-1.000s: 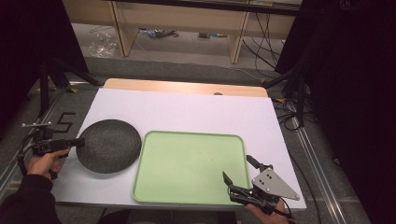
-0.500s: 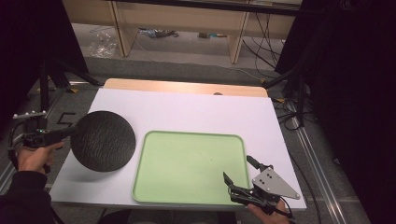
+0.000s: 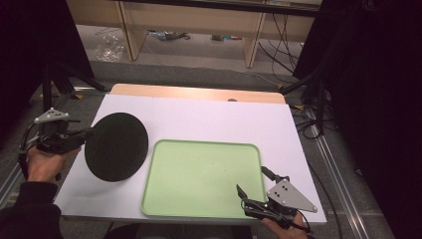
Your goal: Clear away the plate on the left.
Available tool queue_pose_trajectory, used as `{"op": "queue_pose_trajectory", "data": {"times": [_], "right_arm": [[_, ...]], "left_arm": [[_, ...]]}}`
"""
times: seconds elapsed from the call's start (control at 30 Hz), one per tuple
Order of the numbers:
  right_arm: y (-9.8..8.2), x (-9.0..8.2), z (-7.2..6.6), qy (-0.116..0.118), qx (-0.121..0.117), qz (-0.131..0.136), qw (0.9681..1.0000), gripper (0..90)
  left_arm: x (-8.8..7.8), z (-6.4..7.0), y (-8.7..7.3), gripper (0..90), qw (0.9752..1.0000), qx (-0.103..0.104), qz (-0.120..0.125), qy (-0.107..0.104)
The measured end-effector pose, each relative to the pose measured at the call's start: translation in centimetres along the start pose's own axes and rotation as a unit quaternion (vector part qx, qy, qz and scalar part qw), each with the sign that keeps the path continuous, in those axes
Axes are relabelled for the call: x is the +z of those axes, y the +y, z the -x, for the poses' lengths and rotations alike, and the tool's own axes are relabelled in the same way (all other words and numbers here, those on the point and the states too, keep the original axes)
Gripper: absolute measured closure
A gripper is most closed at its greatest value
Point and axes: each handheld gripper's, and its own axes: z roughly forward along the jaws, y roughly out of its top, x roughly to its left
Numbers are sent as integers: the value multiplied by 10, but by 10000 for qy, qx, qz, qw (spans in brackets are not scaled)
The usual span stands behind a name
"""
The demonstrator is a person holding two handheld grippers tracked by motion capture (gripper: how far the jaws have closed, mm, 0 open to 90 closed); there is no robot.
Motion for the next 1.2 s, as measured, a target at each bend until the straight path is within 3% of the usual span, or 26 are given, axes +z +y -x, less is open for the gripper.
{"op": "queue_pose_trajectory", "data": {"times": [0.07, 0.13, 0.17, 0.2, 0.27, 0.3, 0.33, 0.37, 0.4, 0.43, 0.47, 0.5, 0.6, 0.63, 0.67, 0.77, 0.8, 0.83, 0.97, 1.2], "right_arm": [[1, 0, 0, 0, 3, 2, 10000, 154], [0, 0, -1, -27, 9, 8, 10000, 154], [1, 0, -1, 9, 26, 60, 10000, 153], [1, 0, -1, 26, -10, 78, 10000, 153], [0, 0, -1, 37, -42, 69, 10000, 153], [0, 0, -1, 37, -42, 69, 10000, 153], [1, -2, -1, 17, 14, 39, 10000, 154], [1, -2, -1, 17, 14, 39, 10000, 154], [1, -2, 0, 19, 35, 62, 10000, 153], [1, -2, 0, 25, 0, 61, 10000, 153], [1, -2, 0, 25, 3, 38, 10000, 153], [1, -2, -1, 7, 4, 69, 10000, 153], [1, -2, -1, 33, -15, 118, 9999, 153], [1, -2, -1, 22, -23, 81, 10000, 154], [1, -1, -1, 21, -9, 75, 10000, 154], [1, -2, -1, 28, -5, 111, 9999, 153], [1, 0, 0, -33, -119, 169, 9998, 153], [1, 0, 0, -3, -133, 141, 9998, 153], [1, -1, -2, 39, -21, 103, 9999, 154], [1, -2, 0, 40, -15, 58, 10000, 154]], "left_arm": [[4, 8, 0, 812, 9997, 209, -32, -100], [6, 12, -1, 786, 9996, 273, -73, -63], [10, 17, -1, 781, 9977, 632, -229, 12], [14, 22, -3, 777, 9979, 598, -226, -38], [19, 27, -5, 748, 9948, 929, -416, 79], [19, 27, -5, 734, 9948, 929, -416, 79], [24, 31, -7, 733, 9959, 773, -457, 86], [23, 29, -7, 733, 9948, 840, -571, 22], [25, 27, -8, 728, 9956, 764, -548, -57], [30, 28, -11, 717, 9973, 552, -483, -91], [31, 28, -11, 715, 9971, 563, -514, -74], [28, 26, -10, 720, 9953, 719, -654, -54], [30, 26, -9, 754, 9965, 594, -594, 1], [29, 21, -10, 745, 9953, 605, -741, -117], [32, 22, -11, 732, 9970, 386, -649, -177], [34, 18, -14, 723, 9962, 260, -772, -320], [36, 16, -15, 718, 9953, 310, -851, -347], [38, 16, -17, 732, 9961, 168, -823, -268], [36, 12, -15, 770, 9944, 165, -932, -461], [37, 13, -13, 782, 9952, 27, -850, -476]]}}
